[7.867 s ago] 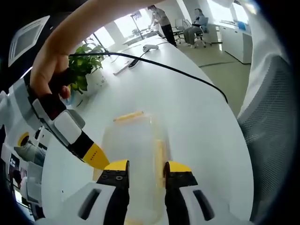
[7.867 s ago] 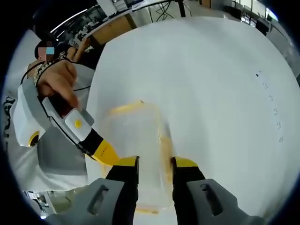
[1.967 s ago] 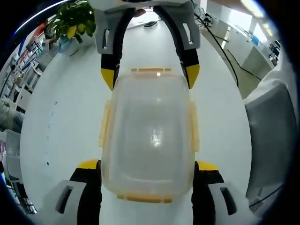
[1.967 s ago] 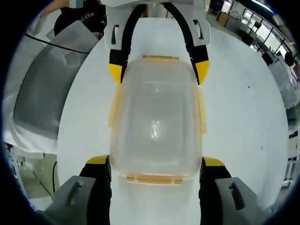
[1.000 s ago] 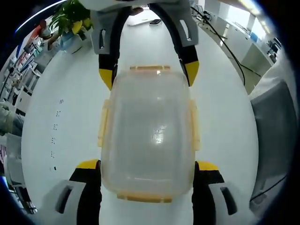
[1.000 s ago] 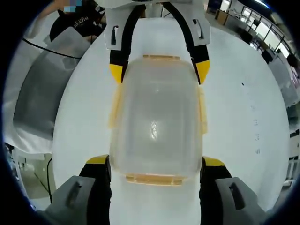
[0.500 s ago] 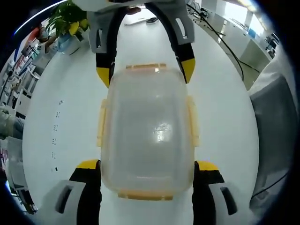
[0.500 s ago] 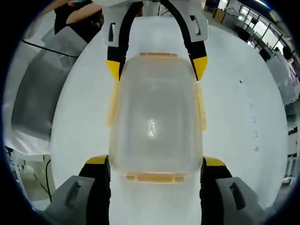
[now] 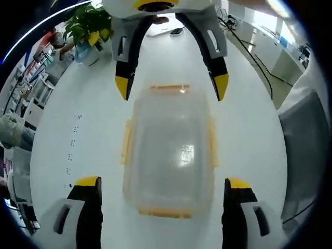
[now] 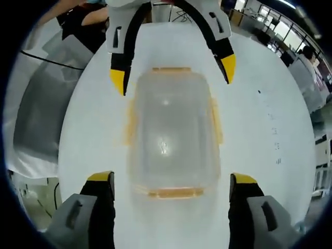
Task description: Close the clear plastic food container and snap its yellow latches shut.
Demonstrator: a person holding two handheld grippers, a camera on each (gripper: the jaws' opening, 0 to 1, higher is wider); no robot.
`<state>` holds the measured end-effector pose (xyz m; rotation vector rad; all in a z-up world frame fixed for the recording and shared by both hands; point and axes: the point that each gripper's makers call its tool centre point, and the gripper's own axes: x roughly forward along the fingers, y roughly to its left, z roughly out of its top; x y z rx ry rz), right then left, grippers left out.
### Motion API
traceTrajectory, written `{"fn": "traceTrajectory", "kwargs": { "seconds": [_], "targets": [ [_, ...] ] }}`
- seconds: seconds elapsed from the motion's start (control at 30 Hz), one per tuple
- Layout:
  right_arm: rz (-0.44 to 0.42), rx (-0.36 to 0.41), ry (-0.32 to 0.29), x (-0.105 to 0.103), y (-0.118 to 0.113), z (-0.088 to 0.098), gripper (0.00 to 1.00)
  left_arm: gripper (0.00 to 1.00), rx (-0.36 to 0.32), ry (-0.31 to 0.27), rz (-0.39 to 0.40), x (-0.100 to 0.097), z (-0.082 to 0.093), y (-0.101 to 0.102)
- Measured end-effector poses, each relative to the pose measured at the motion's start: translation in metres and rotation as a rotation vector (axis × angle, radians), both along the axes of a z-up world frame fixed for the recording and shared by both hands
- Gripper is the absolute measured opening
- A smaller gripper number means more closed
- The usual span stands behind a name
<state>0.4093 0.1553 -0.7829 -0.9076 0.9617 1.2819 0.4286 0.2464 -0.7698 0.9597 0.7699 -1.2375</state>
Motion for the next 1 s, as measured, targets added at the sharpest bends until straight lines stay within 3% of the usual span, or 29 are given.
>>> {"fn": "traceTrajectory", "kwargs": {
  "seconds": [0.17,0.43,0.57,0.73,1.0],
  "targets": [
    [-0.015,0.004,-0.032,-0.004,-0.003,0.011,0.90,0.99,-0.088,-0.017,0.043,-0.005,0.017,-0.007],
    [-0.069,0.046,-0.070,-0.014,-0.002,0.026,0.89,0.99,-0.144,-0.045,0.084,-0.023,0.036,0.001],
    [-0.096,0.076,-0.084,-0.024,0.002,0.036,0.89,0.99,-0.193,-0.075,0.124,-0.034,0.049,0.011],
    [-0.121,0.095,-0.117,-0.039,0.007,0.046,0.88,0.99,-0.203,-0.111,0.151,-0.049,0.060,0.032],
    [-0.171,0.126,-0.142,-0.070,0.013,0.053,0.87,0.99,-0.302,-0.132,0.291,-0.075,0.073,0.064]
  ]
}}
